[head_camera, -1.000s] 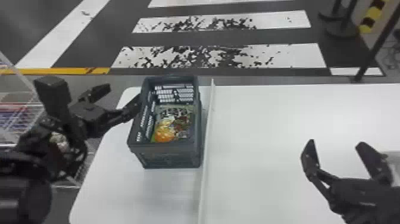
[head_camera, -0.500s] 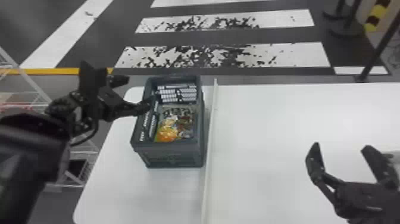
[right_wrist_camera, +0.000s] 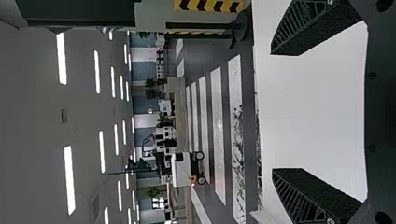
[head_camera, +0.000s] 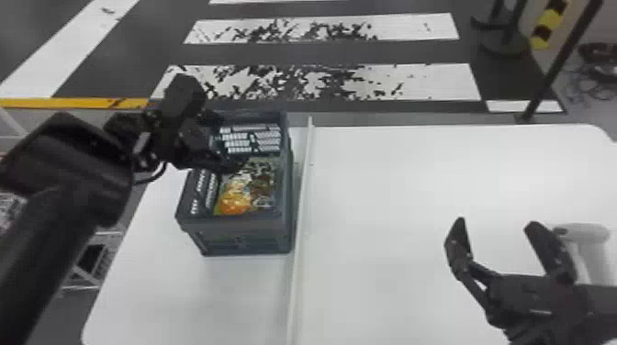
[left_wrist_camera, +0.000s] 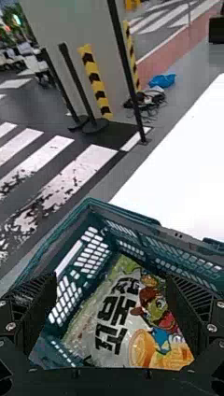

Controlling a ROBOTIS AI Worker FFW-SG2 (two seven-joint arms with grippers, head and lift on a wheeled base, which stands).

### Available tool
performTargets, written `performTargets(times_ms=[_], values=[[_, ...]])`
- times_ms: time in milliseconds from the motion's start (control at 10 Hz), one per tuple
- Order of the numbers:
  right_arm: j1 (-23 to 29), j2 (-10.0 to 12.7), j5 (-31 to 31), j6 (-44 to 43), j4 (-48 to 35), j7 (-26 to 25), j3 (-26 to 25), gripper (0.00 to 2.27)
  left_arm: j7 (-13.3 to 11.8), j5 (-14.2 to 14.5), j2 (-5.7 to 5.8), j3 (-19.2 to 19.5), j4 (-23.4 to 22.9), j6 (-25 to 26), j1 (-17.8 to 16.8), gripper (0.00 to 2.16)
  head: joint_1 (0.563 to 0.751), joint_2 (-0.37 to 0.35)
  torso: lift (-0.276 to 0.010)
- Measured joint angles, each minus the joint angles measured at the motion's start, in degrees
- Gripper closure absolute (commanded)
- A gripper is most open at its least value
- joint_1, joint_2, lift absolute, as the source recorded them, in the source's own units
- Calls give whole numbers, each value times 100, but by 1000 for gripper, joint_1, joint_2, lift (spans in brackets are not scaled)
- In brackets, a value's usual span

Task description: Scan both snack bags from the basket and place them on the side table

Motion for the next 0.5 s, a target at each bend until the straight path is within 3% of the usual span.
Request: performTargets(times_ms=[300,500], values=[[25,-9,-43,-1,-1,0,-81,33,-620,-547,-292,-573,888,-195,-671,137,695,36,-75],[-46,-29,-63,55,23,7,-78,36,-989,-907,-391,-675,1246,-234,-838,137,695,36,-75]])
